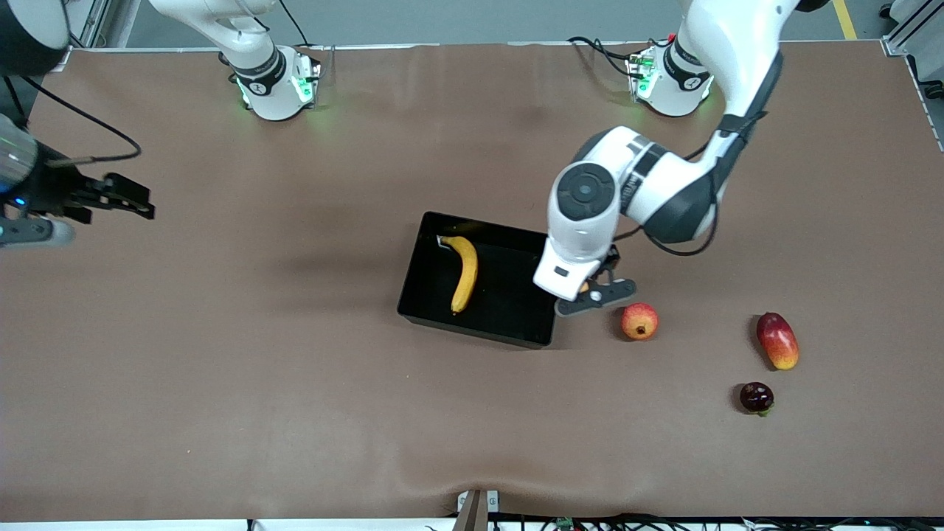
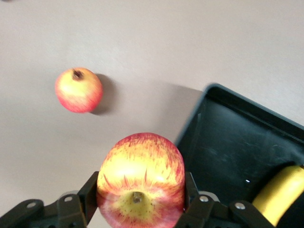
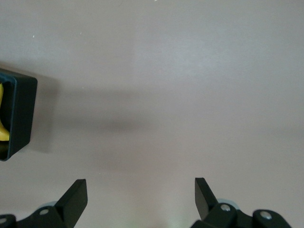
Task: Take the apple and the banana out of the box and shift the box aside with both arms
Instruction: 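Lift the apple out of the tray toward the pomegranate, then lower the apple beside the pomegranate and open the left gripper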
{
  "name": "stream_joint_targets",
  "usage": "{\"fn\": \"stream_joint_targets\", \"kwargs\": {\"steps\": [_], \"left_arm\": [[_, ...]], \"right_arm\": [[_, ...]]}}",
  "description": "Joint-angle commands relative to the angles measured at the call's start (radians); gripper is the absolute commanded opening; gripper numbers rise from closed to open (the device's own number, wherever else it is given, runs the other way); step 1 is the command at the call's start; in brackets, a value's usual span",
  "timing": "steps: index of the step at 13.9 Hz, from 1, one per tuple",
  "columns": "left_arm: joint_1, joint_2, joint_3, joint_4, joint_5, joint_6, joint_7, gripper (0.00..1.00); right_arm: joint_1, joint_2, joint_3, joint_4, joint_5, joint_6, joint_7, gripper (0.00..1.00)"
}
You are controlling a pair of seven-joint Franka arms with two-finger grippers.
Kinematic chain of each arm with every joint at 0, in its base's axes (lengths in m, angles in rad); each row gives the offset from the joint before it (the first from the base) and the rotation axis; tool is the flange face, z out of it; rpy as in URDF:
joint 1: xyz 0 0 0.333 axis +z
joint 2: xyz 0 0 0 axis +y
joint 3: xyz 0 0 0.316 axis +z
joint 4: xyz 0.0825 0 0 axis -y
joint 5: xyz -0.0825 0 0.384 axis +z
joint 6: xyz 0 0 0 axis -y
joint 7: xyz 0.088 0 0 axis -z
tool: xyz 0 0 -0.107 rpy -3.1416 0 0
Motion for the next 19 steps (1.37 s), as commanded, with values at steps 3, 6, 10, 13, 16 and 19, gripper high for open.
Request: {"fn": "stream_joint_targets", "kwargs": {"steps": [3,6,10,13,16,19], "left_arm": [[0.087,-0.025,-0.012,-0.025,0.007,-0.013,0.097,0.00],[0.112,-0.022,-0.008,-0.025,0.008,-0.022,0.120,0.00],[0.138,-0.013,-0.007,-0.029,0.008,-0.025,0.122,0.00],[0.155,-0.004,-0.005,-0.029,0.011,-0.025,0.133,0.00],[0.203,-0.004,-0.004,-0.029,0.011,-0.025,0.204,0.00],[0.286,0.005,-0.004,-0.028,0.011,-0.025,0.321,0.00]], "right_arm": [[0.007,0.030,-0.003,0.000,0.003,0.028,0.020,1.00],[-0.024,0.038,-0.003,-0.008,0.003,0.027,0.018,1.00],[-0.033,0.043,-0.003,-0.008,0.003,0.028,0.018,1.00],[-0.030,0.049,-0.003,-0.006,0.005,0.030,0.018,1.00],[-0.033,0.050,-0.003,-0.006,0.005,0.030,0.017,1.00],[-0.033,0.050,-0.003,-0.006,0.003,0.033,0.017,1.00]]}}
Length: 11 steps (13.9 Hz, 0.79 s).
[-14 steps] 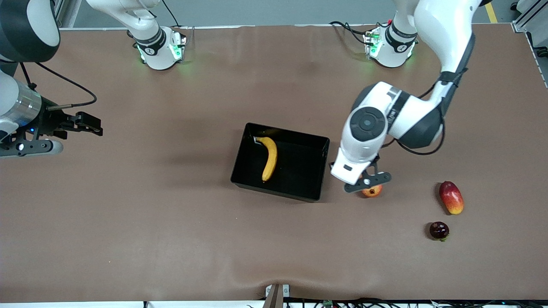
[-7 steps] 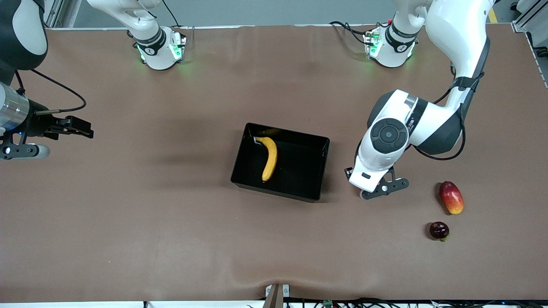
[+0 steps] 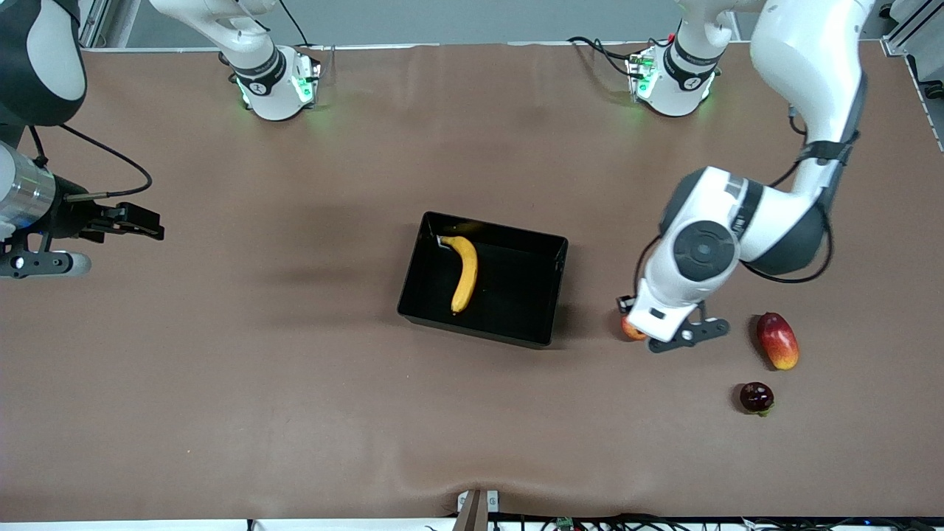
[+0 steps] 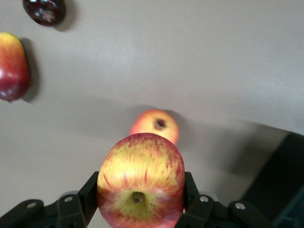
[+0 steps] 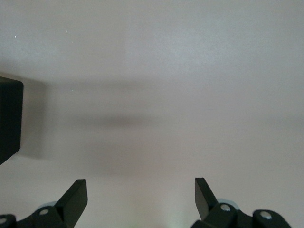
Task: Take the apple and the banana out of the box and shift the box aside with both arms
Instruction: 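Lower the apple beside the pomegranate and open the left gripper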
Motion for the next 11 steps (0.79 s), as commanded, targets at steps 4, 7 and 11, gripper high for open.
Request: {"fn": "stream_joint_targets", "kwargs": {"steps": [4,7,11], "left_arm": [[0.147,0.058,-0.011,0.003,0.019,0.016,0.160,0.00],[0.191,0.087,-0.011,-0.029,0.024,0.047,0.198,0.00],[0.271,0.093,-0.011,-0.126,0.024,0.159,0.274,0.00]], "right_arm": [[0.001,0.000,0.006,0.001,0.003,0.013,0.009,1.00],[0.001,-0.002,0.006,0.001,0.003,0.010,0.007,1.00],[-0.024,-0.002,0.006,0.001,0.003,0.015,-0.004,1.00]]}}
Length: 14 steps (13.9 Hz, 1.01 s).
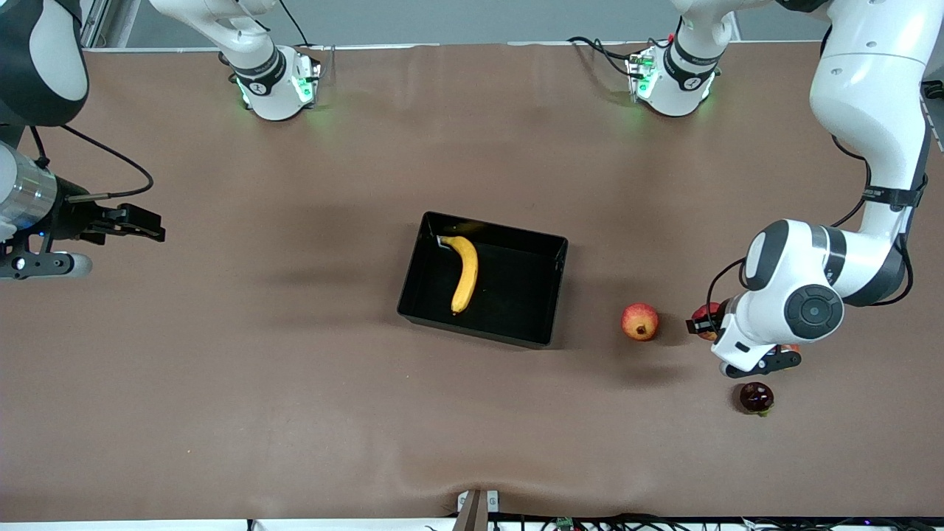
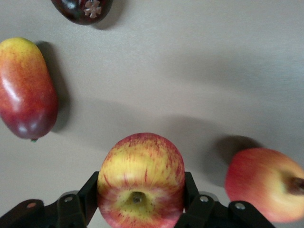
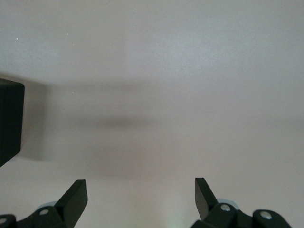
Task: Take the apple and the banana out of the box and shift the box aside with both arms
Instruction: 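Lower the apple beside the pomegranate and open the left gripper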
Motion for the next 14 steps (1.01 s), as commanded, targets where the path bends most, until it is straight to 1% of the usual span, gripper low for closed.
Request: {"fn": "stream_joint_targets", "kwargs": {"steps": [1,4,6,7,8,9,10,13,14], "left_arm": [[0.059,-0.017,-0.012,-0.082,0.023,0.082,0.049,0.00],[0.093,-0.011,-0.012,-0.140,0.023,0.157,0.072,0.00],[0.095,-0.005,-0.012,-0.151,0.023,0.183,0.075,0.00],[0.093,0.004,-0.012,-0.148,0.023,0.185,0.075,0.22],[0.093,0.007,-0.012,-0.147,0.025,0.191,0.075,0.63],[0.093,0.010,-0.012,-0.146,0.025,0.196,0.075,0.80],[0.089,0.010,-0.012,-0.145,0.025,0.196,0.075,1.00],[0.081,-0.013,-0.020,-0.137,0.025,0.190,0.069,1.00],[0.072,-0.042,-0.023,-0.133,0.023,0.187,0.061,1.00]], "right_arm": [[-0.021,-0.002,0.006,0.002,0.003,0.006,-0.003,1.00],[-0.023,0.000,0.004,0.001,0.003,0.018,-0.003,1.00],[-0.021,0.000,0.004,0.001,0.003,0.026,-0.003,1.00],[-0.023,0.000,0.004,0.001,0.003,0.026,-0.003,1.00],[-0.026,0.000,0.004,0.001,0.003,0.024,-0.003,1.00],[-0.030,0.000,0.004,-0.001,0.003,0.024,-0.003,1.00],[-0.041,0.000,0.004,-0.002,0.003,0.026,-0.003,1.00],[-0.067,0.001,0.004,-0.021,0.003,0.033,-0.003,1.00],[-0.076,0.004,0.004,-0.022,0.003,0.033,-0.005,1.00]]}}
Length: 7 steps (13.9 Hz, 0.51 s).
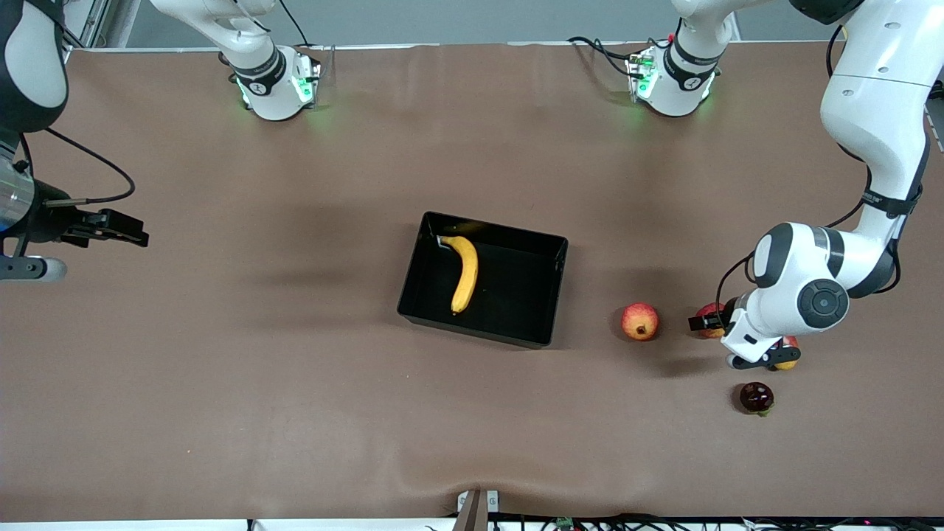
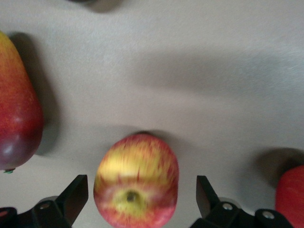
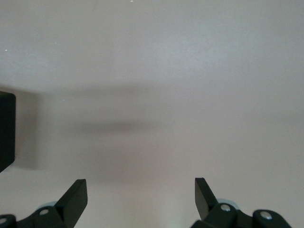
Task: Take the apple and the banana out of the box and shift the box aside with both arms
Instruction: 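Lower the apple beside the pomegranate and open the left gripper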
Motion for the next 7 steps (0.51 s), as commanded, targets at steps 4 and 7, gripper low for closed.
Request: {"fn": "stream_joint_targets", "kwargs": {"steps": [4,7], "left_arm": [[-0.026,-0.130,-0.144,0.008,0.016,-0.040,-0.035,1.00],[-0.058,-0.137,-0.251,0.049,0.019,-0.077,-0.055,1.00]], "right_arm": [[-0.045,0.018,0.010,-0.015,0.005,0.026,-0.027,1.00],[-0.056,0.025,0.010,-0.027,0.005,0.050,-0.029,1.00]]}}
